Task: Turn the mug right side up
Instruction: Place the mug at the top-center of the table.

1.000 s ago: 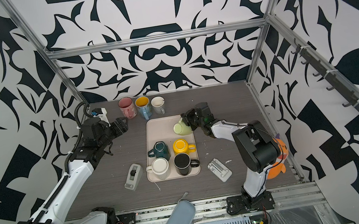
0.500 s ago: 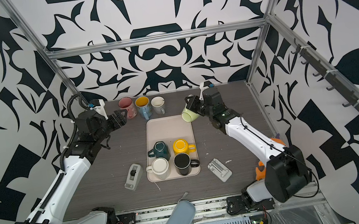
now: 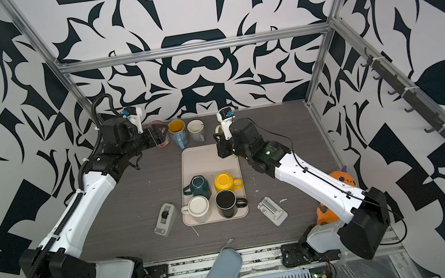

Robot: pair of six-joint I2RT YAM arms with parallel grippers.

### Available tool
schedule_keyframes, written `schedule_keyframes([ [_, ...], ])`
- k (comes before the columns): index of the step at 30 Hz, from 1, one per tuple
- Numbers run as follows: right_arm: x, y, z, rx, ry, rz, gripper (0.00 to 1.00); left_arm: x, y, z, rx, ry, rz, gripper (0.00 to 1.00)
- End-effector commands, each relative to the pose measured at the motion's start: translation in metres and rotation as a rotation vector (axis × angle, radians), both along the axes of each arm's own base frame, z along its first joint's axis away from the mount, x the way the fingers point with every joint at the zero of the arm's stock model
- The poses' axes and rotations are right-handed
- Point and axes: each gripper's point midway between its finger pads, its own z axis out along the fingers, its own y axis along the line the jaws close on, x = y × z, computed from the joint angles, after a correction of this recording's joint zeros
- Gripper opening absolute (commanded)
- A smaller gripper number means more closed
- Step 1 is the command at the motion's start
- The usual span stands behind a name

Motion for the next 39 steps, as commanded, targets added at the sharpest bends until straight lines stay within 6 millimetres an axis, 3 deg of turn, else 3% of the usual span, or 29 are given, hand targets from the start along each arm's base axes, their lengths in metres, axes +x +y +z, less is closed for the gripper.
schedule_keyframes([
  [1, 0.002, -0.002, 0.054, -0.129, -0.254, -0.002, 0.0, -0.01, -0.012, 0.007, 0.038, 0.017, -0.076, 0.75],
  [8, -0.018, 0.021, 0.041, -0.431, -0.433, 0.047, 0.0, -0.023, -0.032, 0.045, -0.022, -0.038, -0.213, 0.74],
  [15, -0.029, 0.038, 0.031, -0.772, -0.635, 0.048, 0.0, -0.03, -0.04, 0.053, 0.008, -0.068, -0.301, 0.74],
  [20, -0.032, 0.04, 0.031, -0.87, -0.738, -0.003, 0.0, -0.044, -0.052, 0.059, 0.013, -0.091, -0.425, 0.73],
  [29, -0.037, 0.043, 0.041, -0.911, -0.875, -0.084, 0.0, -0.085, -0.079, 0.043, 0.044, -0.039, -0.662, 0.73],
  [39, -0.036, 0.049, 0.048, -0.925, -0.953, -0.126, 0.0, -0.101, -0.093, 0.019, 0.071, 0.079, -0.754, 0.71],
])
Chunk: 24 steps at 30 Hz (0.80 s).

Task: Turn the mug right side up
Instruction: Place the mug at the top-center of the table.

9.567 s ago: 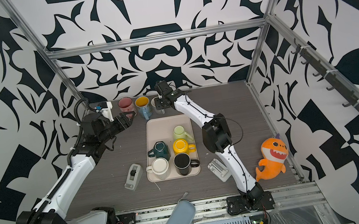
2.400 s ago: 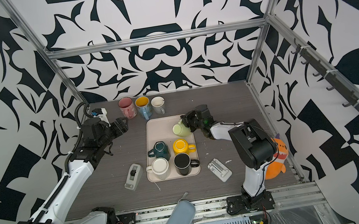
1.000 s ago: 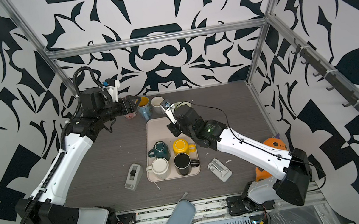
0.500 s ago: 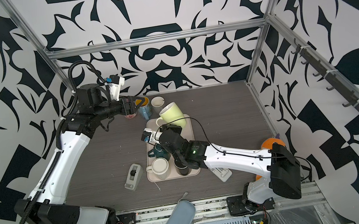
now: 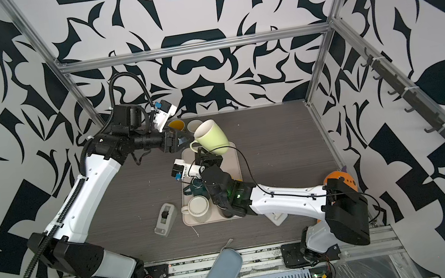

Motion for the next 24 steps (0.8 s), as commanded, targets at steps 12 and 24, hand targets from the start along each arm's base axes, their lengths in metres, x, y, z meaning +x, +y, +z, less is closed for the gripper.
schedule_keyframes([
  [12, -0.003, -0.007, 0.057, 0.17, -0.143, -0.02, 0.0, -0.027, -0.008, -0.011, 0.01, 0.065, -0.113, 0.69],
  [24, -0.004, -0.005, 0.064, 0.209, -0.142, 0.001, 0.0, -0.027, -0.016, -0.012, -0.018, 0.066, -0.142, 0.62],
])
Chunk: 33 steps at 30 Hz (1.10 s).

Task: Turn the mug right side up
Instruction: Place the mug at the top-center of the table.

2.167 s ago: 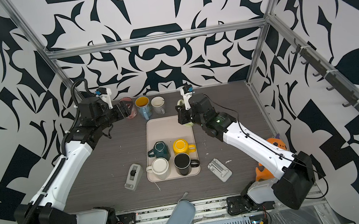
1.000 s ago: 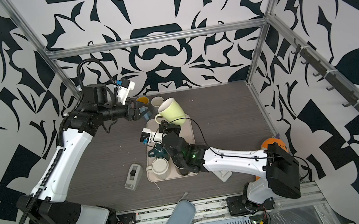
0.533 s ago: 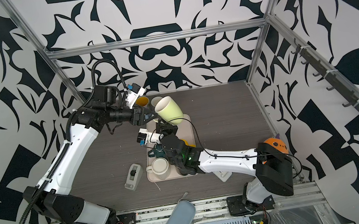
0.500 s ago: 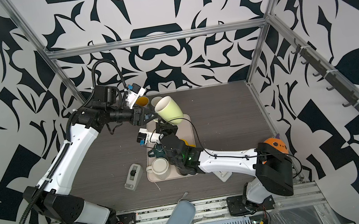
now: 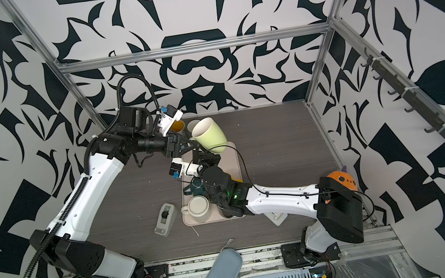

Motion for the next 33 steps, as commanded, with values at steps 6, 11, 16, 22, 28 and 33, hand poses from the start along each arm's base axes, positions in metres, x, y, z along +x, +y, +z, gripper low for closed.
schedule_keyframes([
  [6, -0.008, -0.007, 0.054, 0.195, -0.077, 0.024, 0.0, -0.007, -0.007, -0.009, -0.01, 0.043, -0.044, 0.54],
  [11, -0.008, -0.006, 0.055, 0.204, -0.077, 0.029, 0.0, -0.008, -0.007, -0.011, -0.01, 0.051, -0.048, 0.48],
  [16, -0.007, -0.003, 0.056, 0.208, -0.077, 0.035, 0.0, -0.01, -0.009, -0.011, -0.013, 0.054, -0.056, 0.39],
  [22, -0.006, -0.001, 0.055, 0.209, -0.075, 0.039, 0.0, -0.009, -0.011, -0.013, -0.014, 0.062, -0.063, 0.18],
  [28, -0.006, -0.001, 0.053, 0.22, -0.067, 0.036, 0.0, -0.007, -0.011, -0.013, -0.013, 0.057, -0.05, 0.0],
  [33, -0.007, -0.006, 0.049, 0.25, -0.033, 0.026, 0.07, 0.008, -0.01, -0.004, -0.043, 0.007, 0.035, 0.0],
])
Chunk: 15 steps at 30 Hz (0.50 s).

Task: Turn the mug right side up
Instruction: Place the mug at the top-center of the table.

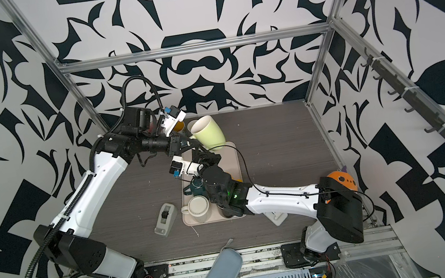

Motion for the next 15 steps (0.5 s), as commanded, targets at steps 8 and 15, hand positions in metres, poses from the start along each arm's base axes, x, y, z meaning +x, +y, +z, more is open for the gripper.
schedule_keyframes([
  [8, -0.015, -0.033, 0.048, 0.287, 0.021, -0.007, 0.55, 0.027, 0.0, 0.021, -0.062, -0.087, 0.159, 0.0],
  [15, -0.013, -0.075, 0.039, 0.433, 0.147, -0.066, 0.69, 0.066, 0.005, 0.03, -0.08, -0.158, 0.32, 0.0],
])
